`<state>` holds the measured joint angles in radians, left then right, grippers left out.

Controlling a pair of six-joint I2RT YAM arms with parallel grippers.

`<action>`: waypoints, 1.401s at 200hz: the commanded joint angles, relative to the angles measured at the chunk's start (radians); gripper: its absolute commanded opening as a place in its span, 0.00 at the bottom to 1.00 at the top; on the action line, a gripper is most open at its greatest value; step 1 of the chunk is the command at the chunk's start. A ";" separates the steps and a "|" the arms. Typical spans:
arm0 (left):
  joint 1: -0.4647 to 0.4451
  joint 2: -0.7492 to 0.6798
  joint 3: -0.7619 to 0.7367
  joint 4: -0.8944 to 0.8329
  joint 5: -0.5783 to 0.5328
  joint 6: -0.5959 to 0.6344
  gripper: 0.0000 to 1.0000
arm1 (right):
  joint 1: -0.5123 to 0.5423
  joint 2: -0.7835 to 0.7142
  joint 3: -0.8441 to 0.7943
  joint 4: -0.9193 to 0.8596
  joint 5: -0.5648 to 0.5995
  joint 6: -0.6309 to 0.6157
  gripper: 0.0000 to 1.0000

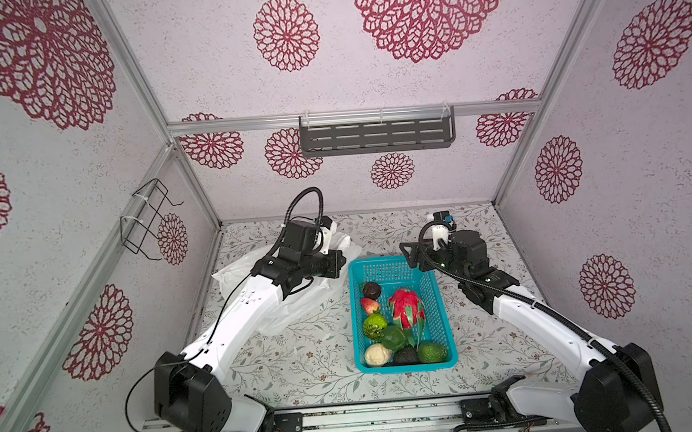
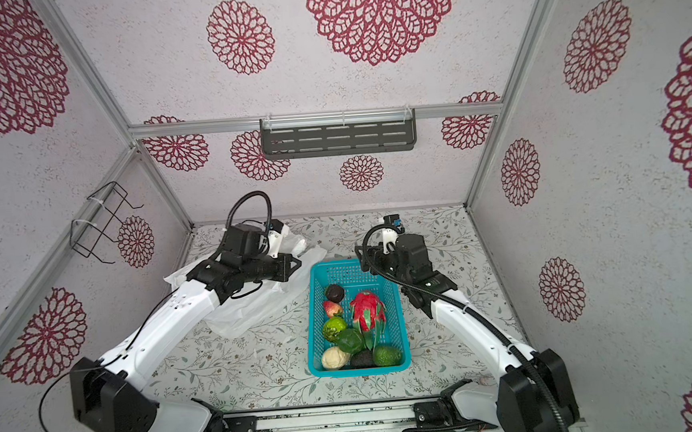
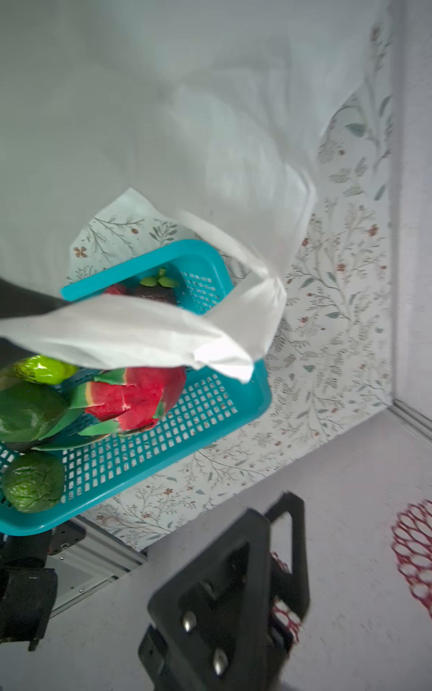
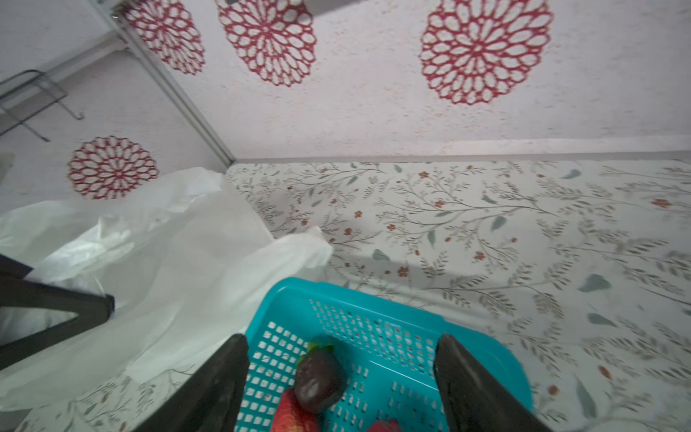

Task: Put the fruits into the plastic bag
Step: 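Lift the white bag with the left gripper and hold it open beside the basket, then lower the right gripper into the basket and grasp the red dragon fruit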

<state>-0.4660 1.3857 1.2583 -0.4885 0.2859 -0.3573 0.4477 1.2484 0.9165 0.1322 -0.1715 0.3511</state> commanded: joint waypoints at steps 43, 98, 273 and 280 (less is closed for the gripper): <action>-0.020 -0.104 0.001 0.174 -0.128 0.033 0.00 | 0.076 0.102 0.082 0.186 -0.221 0.106 0.81; -0.061 -0.168 -0.055 0.283 -0.303 0.070 0.00 | 0.124 0.159 0.116 0.171 -0.260 0.102 0.81; -0.077 -0.176 -0.085 0.393 -0.634 0.193 0.00 | 0.151 0.134 0.140 -0.613 0.222 0.005 0.99; -0.077 -0.168 -0.077 0.382 -0.641 0.184 0.00 | 0.151 0.139 0.140 -0.637 0.215 0.001 0.99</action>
<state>-0.5381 1.1973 1.1694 -0.1318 -0.2871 -0.1967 0.5957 1.3743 1.0363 -0.3470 0.0166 0.3344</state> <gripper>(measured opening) 0.043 0.989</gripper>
